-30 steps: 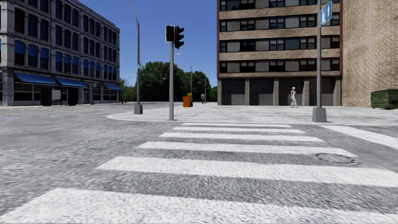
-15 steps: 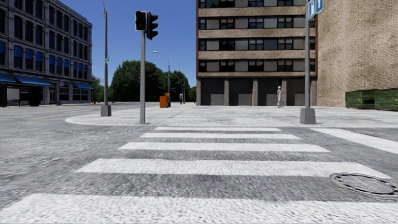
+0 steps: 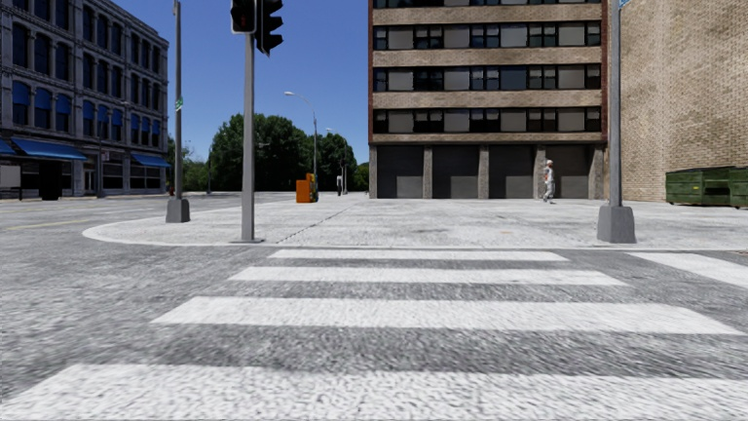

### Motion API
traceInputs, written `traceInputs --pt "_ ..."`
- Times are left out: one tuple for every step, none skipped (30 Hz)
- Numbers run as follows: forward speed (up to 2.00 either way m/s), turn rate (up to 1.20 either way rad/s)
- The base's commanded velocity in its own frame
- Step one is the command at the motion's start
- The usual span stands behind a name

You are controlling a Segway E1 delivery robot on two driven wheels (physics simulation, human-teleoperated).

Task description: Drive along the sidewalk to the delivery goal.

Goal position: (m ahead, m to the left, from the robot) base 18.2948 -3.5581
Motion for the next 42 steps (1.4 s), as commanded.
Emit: traceInputs --pt "2.0 0.0" --pt "2.0 0.0" --pt "2.0 0.0" --pt "2.0 0.0" --pt "2.0 0.0" --pt "2.0 0.0" --pt "2.0 0.0" --pt "2.0 0.0" --pt "2.0 0.0" --pt "2.0 0.0" --pt "2.0 0.0" --pt "2.0 0.0" --pt "2.0 0.0" --pt "2.0 -0.08" --pt "2.0 -0.14" --pt "2.0 -0.14" --pt "2.0 -0.18" --pt "2.0 -0.2" --pt "2.0 -0.21" --pt "2.0 -0.23" --pt "2.0 -0.23" --pt "2.0 -0.24" --pt "2.0 -0.25" --pt "2.0 -0.25" --pt "2.0 -0.25" --pt "2.0 -0.25" --pt "2.0 -0.25" --pt "2.0 -0.25" --pt "2.0 -0.25" --pt "2.0 -0.22" --pt "2.0 -0.2" --pt "2.0 -0.19" --pt "2.0 -0.17" --pt "2.0 -0.17" --pt "2.0 -0.1" --pt "2.0 -0.05" --pt "2.0 0.0" --pt "2.0 0.0" --pt "2.0 0.0" --pt "2.0 0.0" --pt "2.0 0.0" --pt "2.0 0.0"
